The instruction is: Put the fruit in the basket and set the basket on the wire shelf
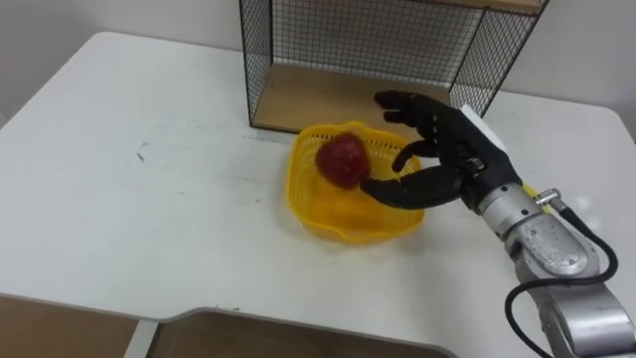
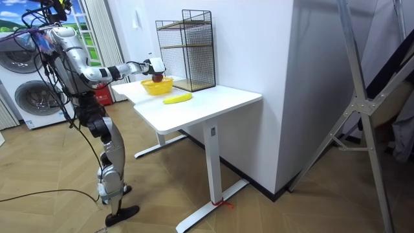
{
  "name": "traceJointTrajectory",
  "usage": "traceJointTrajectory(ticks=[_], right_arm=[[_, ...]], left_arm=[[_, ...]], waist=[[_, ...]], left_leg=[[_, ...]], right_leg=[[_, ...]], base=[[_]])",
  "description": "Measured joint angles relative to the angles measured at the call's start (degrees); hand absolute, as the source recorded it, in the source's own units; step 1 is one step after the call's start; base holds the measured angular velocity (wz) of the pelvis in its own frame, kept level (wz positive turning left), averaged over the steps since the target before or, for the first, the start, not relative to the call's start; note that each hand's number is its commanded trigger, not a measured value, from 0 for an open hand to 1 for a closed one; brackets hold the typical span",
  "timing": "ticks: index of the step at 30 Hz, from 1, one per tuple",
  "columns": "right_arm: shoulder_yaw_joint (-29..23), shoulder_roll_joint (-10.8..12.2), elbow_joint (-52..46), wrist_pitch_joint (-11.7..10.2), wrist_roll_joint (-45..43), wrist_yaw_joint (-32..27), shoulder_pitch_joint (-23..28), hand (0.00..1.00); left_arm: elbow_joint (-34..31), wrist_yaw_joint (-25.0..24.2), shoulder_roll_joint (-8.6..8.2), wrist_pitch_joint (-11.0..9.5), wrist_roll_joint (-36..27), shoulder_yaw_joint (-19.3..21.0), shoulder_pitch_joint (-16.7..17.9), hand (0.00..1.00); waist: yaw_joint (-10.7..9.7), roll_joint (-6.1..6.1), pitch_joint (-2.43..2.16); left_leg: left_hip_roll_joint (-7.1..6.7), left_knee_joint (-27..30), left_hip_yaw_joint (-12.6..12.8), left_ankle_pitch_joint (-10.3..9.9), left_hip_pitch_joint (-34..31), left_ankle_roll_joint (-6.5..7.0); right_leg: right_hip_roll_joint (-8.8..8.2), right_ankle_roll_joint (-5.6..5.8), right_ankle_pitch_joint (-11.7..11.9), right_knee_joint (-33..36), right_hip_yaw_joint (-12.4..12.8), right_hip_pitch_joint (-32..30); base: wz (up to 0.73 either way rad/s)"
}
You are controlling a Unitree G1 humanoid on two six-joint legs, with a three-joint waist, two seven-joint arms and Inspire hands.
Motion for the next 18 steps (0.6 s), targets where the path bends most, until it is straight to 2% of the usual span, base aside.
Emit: traceJointTrajectory(ticks=[18], right_arm=[[1.0, 0.3, 0.0, 0.1, 0.1, -1.0, 0.0, 0.0]], left_arm=[[-0.7, 0.0, 0.19, 0.5, -0.1, 0.0, 0.9, 0.0]], waist=[[-0.5, 0.26, -0.17]], left_leg=[[-0.02, 0.6, -0.2, 0.0, 0.1, 0.0]], right_leg=[[-0.03, 0.02, 0.0, 0.0, -0.1, 0.4]], base=[[0.0]])
